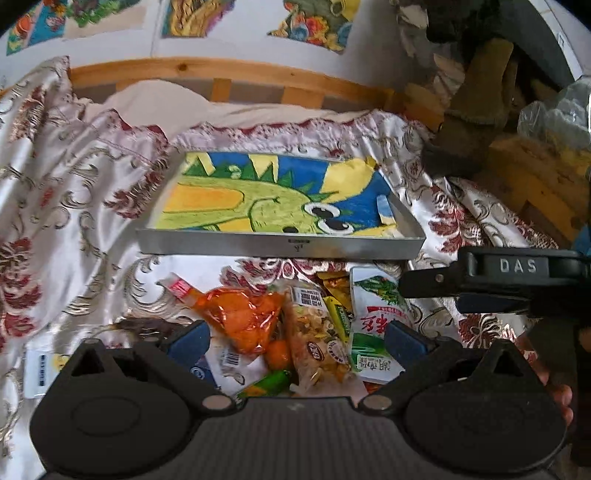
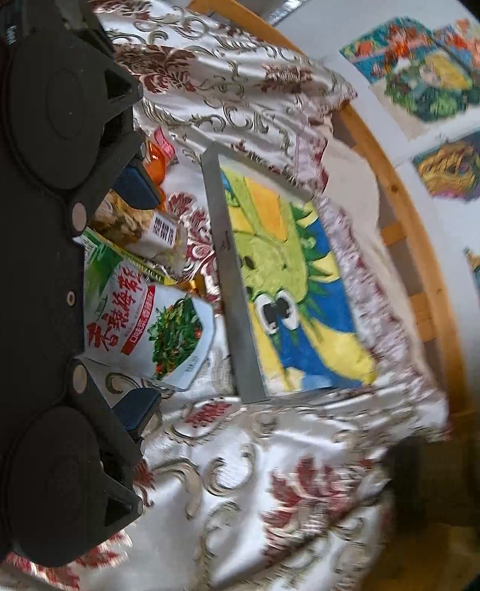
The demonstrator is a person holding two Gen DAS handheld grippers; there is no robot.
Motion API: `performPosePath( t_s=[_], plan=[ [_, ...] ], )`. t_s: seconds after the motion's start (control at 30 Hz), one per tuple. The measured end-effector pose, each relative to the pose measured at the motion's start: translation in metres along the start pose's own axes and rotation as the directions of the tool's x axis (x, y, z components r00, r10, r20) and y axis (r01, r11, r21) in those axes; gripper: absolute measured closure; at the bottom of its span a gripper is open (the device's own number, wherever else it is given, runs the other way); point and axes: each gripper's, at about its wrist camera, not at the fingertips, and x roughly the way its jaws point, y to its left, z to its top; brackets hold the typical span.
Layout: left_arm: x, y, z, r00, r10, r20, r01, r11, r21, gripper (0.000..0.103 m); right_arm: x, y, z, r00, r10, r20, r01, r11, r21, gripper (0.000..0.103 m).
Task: Organize snacks
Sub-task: 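Grasp the clear nut snack bag with left tool while right tool grasps the white vegetable snack bag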
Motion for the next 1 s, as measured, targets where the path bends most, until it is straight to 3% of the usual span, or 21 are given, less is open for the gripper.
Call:
performPosePath(
  t_s=[0.23,0.5,0.67,0.77,1.0],
  plan=[
    [0.028,-0.002,0.000,0.998,-0.023,-0.055,0.023,1.000,0.012,0.001,0.024,-0.016,0.006,0.998,0.019,-0.061,-0.014,0.997,0.075,0.005],
    [0.038,-0.014,0.003,0.997,-0.057,-0.042,0.060,0.994,0.088,0.026,0.041,-0.017,0.003,0.992,0.052,-0.116,-0.039,0.993,0.110,0.024],
    [0.051,-0.012,0.006,0.992,-0.085,-0.088,0.091,0.994,0.066,0.048,0.045,-0.015,0.004,0.992,0.049,-0.116,-0.034,0.992,0.125,0.025],
    [0.062,-0.007,0.007,0.988,-0.088,-0.125,0.094,0.994,0.050,0.054,0.049,-0.017,0.004,0.990,0.054,-0.128,-0.035,0.989,0.146,0.025],
    [0.067,0.003,0.008,0.983,-0.108,-0.151,0.105,0.994,-0.028,0.057,0.060,-0.016,0.000,0.987,0.006,-0.160,0.014,0.992,0.125,0.026]
  ],
)
